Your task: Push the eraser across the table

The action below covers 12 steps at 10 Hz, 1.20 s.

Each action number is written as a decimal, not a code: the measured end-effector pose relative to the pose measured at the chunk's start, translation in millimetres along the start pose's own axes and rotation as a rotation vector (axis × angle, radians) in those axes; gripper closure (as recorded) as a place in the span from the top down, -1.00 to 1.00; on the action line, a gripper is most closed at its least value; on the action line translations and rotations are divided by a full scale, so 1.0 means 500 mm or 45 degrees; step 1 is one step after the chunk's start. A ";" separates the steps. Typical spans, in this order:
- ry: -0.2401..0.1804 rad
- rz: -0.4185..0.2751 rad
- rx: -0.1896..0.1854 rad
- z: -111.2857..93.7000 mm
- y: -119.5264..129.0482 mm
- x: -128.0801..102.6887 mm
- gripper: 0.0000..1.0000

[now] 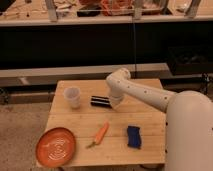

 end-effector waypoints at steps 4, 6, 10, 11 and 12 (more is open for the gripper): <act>-0.001 -0.082 -0.019 0.003 -0.018 -0.052 -0.96; 0.002 -0.125 -0.035 0.004 -0.023 -0.078 -0.96; 0.009 -0.188 -0.030 0.003 -0.050 -0.108 -0.96; 0.013 -0.200 -0.033 0.004 -0.050 -0.107 -0.96; 0.014 -0.217 -0.040 0.006 -0.052 -0.112 -0.96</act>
